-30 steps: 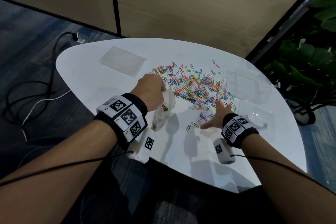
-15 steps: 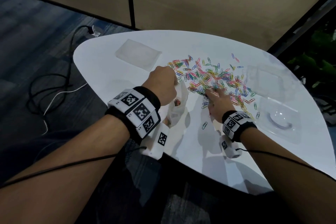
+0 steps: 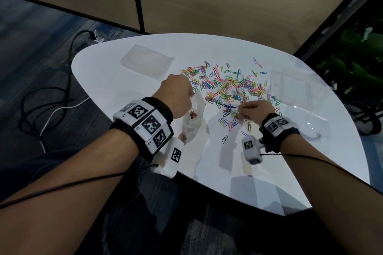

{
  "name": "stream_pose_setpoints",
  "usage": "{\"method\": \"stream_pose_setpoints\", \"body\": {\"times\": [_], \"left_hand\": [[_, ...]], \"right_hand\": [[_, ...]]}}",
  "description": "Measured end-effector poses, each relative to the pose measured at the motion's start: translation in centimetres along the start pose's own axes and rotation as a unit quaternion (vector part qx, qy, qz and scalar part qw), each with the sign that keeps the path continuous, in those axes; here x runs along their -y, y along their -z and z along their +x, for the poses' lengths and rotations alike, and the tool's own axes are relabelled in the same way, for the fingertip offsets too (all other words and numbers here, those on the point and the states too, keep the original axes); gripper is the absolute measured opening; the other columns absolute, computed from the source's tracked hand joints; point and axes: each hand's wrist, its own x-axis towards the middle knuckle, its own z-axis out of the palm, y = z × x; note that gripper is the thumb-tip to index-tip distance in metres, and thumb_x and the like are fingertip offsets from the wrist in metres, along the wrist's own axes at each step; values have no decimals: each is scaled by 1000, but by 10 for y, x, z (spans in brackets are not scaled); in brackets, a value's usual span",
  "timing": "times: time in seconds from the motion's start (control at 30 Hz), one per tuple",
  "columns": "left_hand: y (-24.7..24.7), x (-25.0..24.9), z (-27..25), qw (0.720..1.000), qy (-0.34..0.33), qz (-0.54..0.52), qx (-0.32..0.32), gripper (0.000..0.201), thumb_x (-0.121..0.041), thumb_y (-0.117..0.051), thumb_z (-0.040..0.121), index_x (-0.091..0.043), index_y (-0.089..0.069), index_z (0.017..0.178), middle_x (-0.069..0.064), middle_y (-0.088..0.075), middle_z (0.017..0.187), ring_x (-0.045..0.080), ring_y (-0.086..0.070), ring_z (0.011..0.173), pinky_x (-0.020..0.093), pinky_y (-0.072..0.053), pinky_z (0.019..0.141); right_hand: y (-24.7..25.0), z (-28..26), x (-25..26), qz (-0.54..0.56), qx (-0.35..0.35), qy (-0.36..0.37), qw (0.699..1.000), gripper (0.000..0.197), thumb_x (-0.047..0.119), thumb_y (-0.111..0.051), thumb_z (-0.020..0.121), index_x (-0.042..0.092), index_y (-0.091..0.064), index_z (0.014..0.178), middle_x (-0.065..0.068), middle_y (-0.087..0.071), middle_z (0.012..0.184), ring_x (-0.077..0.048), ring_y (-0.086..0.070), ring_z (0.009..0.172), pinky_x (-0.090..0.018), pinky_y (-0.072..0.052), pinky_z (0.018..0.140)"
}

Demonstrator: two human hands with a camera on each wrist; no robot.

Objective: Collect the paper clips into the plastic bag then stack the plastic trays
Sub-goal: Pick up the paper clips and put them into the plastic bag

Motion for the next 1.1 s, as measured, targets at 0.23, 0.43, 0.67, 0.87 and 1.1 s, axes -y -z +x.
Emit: {"method": "stream_pose_setpoints", "body": {"times": [0.23,0.43,0.67,0.87,1.1], "left_hand": [[-7,-8,1,1000,-2,-5,20,33,4,-48,88,-3,-77,101,14,-73,109,36,-73,94,41,-60,88],[-12,-13,-1,999,-8,-43,21,26,0,-54,87,-10,-76,96,17,-73,106,34,-72,97,40,-60,89],[-3,-1,-3,998,17,-63,2,28,0,-55,88,-10,-78,101,16,-73,102,32,-73,92,41,-60,88],[28,37,-10,995,47,-74,-48,29,-2,-54,92,-10,-75,111,16,-74,106,33,-73,95,41,-58,94],[50,76,-14,990,99,-58,-86,31,-3,-51,92,-14,-76,107,15,-73,105,34,-73,91,41,-57,94]], "right_hand": [[-2,-52,69,369,255,-16,894,14,2,-61,92,-2,-64,105,-8,-73,93,-12,-72,91,-14,-55,74],[-44,-89,74,295,216,39,930,10,-10,-64,85,-3,-66,91,-17,-70,84,-19,-72,71,-22,-60,73],[-52,-104,84,-24,182,244,952,31,5,-55,92,10,-67,120,-4,-71,115,-16,-74,90,-33,-58,89],[-40,-82,101,34,98,285,953,31,0,-47,96,14,-73,107,-5,-71,114,-16,-68,103,-36,-59,87],[-128,-19,115,-405,173,364,821,48,33,-39,102,26,-35,150,-3,-22,161,-24,-25,147,-43,-22,120]]}}
